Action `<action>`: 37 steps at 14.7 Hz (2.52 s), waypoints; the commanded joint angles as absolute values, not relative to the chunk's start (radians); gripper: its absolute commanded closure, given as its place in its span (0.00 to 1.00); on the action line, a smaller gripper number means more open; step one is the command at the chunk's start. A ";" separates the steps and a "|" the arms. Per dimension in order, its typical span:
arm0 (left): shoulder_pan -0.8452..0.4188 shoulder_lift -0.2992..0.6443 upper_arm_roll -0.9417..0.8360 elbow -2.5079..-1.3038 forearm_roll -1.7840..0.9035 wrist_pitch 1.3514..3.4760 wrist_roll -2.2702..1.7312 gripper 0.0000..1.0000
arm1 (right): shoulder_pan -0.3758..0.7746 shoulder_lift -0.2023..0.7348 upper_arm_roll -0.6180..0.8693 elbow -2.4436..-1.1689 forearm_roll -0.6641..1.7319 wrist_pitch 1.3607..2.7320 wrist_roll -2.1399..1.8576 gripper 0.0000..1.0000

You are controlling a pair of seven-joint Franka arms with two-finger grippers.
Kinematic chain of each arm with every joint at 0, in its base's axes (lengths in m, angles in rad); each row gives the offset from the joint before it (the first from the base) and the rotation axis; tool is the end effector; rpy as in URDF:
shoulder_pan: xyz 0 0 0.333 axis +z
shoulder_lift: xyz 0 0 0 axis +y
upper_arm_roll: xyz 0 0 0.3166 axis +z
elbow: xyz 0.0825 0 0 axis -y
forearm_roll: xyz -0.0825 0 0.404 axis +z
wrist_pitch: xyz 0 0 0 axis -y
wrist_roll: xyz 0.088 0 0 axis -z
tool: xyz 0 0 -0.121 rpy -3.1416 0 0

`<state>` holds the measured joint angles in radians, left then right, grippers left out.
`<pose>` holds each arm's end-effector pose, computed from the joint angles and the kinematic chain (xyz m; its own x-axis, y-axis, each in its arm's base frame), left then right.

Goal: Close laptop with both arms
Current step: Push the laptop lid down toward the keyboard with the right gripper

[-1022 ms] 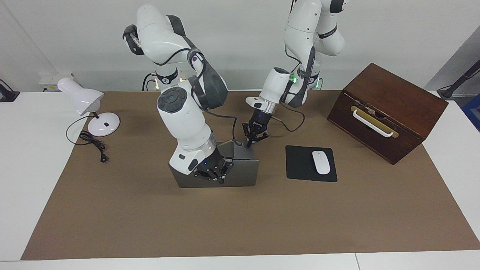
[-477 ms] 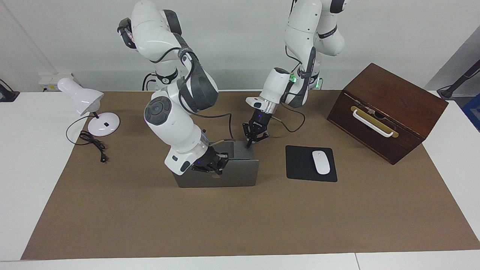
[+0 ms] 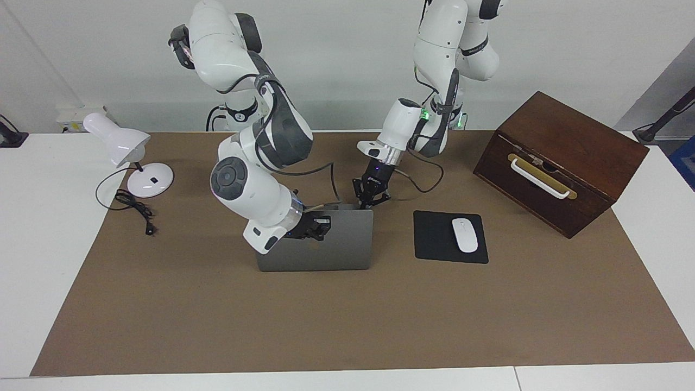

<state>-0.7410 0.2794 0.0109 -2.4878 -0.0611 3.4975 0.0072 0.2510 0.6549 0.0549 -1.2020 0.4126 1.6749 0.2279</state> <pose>0.4054 -0.3526 0.2372 0.5860 -0.4605 0.6668 -0.6280 -0.7781 0.0145 0.6921 0.2551 0.3750 0.9594 0.0420 -0.2788 -0.0644 -0.9301 -0.3615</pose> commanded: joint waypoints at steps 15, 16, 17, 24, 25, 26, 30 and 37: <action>-0.715 0.348 0.017 -2.497 -0.026 3.501 0.029 1.00 | 0.248 0.592 0.063 -1.420 0.430 1.655 0.216 1.00; -0.715 0.348 0.017 -2.497 -0.026 3.501 0.029 1.00 | 0.249 0.591 0.063 -1.425 0.426 1.655 0.215 1.00; -0.715 0.348 0.017 -2.497 -0.026 3.501 0.029 1.00 | 0.249 0.592 0.063 -1.427 0.426 1.655 0.215 1.00; -0.707 0.350 0.017 -2.497 -0.025 3.501 0.029 1.00 | 0.267 0.565 0.064 -1.489 0.420 1.655 0.216 1.00; -0.707 0.350 0.017 -2.496 -0.025 3.501 0.029 1.00 | 0.271 0.561 0.064 -1.500 0.420 1.658 0.216 1.00; -0.707 0.350 0.017 -2.496 -0.025 3.501 0.029 1.00 | 0.275 0.554 0.064 -1.514 0.420 1.670 0.216 1.00; -0.707 0.350 0.017 -2.496 -0.025 3.501 0.029 1.00 | 0.276 0.540 0.064 -1.551 0.419 1.706 0.216 1.00; -0.707 0.350 0.017 -2.496 -0.025 3.499 0.028 1.00 | 0.275 0.538 0.064 -1.540 0.407 1.698 0.216 1.00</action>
<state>-0.7370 0.2809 0.0109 -2.4881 -0.0473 3.5009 0.0134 0.2806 0.5695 0.0598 -1.4997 0.4126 1.6800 0.2277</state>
